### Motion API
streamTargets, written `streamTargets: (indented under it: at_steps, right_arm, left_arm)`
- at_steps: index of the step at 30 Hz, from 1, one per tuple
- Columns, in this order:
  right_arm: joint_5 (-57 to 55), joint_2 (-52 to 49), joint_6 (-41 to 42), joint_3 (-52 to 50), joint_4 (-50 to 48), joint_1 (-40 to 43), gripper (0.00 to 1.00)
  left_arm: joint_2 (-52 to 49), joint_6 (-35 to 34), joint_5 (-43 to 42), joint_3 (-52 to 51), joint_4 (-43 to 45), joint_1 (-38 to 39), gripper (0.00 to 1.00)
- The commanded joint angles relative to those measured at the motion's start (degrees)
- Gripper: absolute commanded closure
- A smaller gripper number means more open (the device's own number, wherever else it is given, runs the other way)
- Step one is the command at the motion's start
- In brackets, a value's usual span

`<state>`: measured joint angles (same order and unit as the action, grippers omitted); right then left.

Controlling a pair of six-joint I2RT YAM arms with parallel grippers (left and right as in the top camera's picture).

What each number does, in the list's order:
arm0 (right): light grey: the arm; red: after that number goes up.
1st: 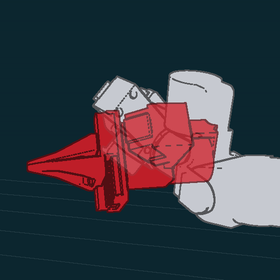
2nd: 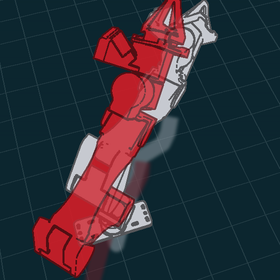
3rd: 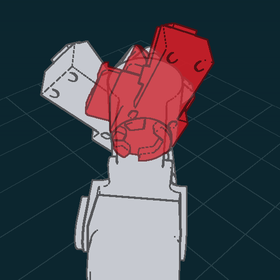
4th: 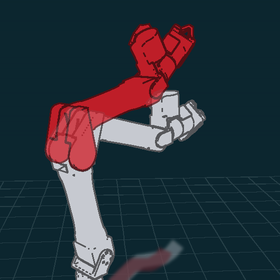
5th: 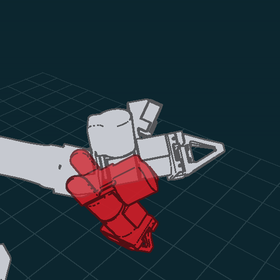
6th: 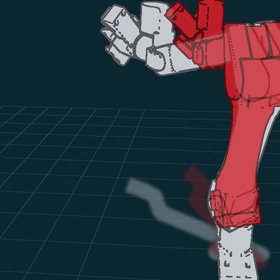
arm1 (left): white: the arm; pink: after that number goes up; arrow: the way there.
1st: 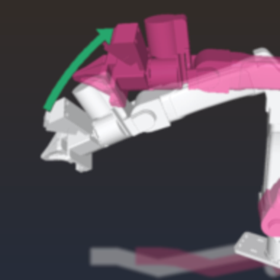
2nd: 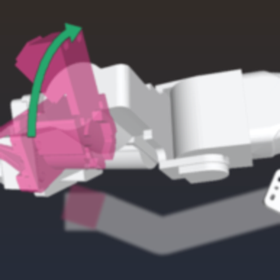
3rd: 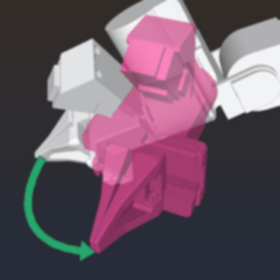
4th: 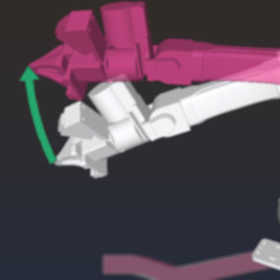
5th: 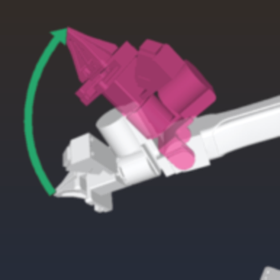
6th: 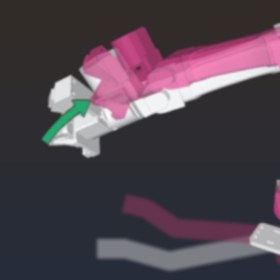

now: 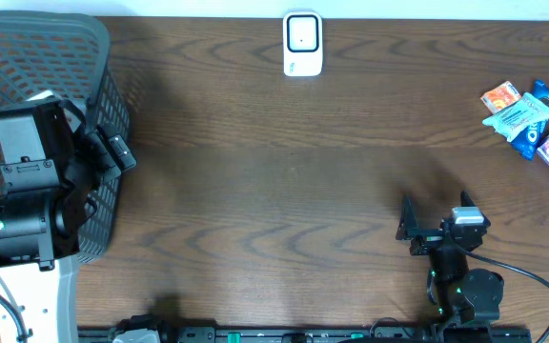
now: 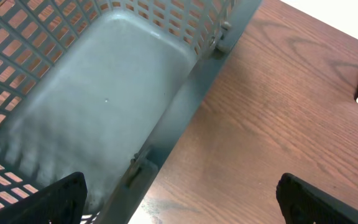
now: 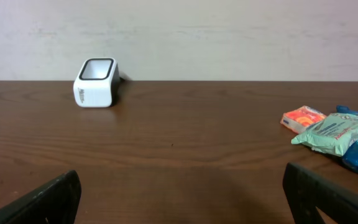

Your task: Scan the item barcode

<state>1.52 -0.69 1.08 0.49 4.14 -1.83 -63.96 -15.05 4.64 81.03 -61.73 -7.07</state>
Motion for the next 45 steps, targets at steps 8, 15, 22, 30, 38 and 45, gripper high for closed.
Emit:
streamTargets:
  at_steps: [8, 15, 22, 30, 38, 45]
  right_arm:
    - [0.1, 0.4, 1.0, -0.2, 0.1, 0.4, 0.01]
    - [0.1, 0.4, 1.0, -0.2, 0.1, 0.4, 0.01]
    - [0.1, 0.4, 1.0, -0.2, 0.1, 0.4, 0.01]
    - [0.1, 0.4, 1.0, -0.2, 0.1, 0.4, 0.01]
    - [0.1, 0.4, 1.0, -0.2, 0.1, 0.4, 0.01]
    - [0.1, 0.4, 1.0, -0.2, 0.1, 0.4, 0.01]
  left_arm:
    - [5.1, 0.4, -0.5, -7.9, 1.0, 2.2, 0.02]
    - [20.8, 7.4, -4.4, -27.1, 15.8, 4.7, 0.02]
    - [41.8, 10.8, -8.1, -43.3, 26.3, 5.2, 0.02]
    - [50.7, 14.1, -8.1, -48.1, 32.9, 5.6, 0.02]
    - [51.4, 17.0, -7.6, -48.1, 43.6, 5.6, 0.02]
    - [51.4, 16.8, -7.8, -47.6, 55.8, 5.6, 0.02]
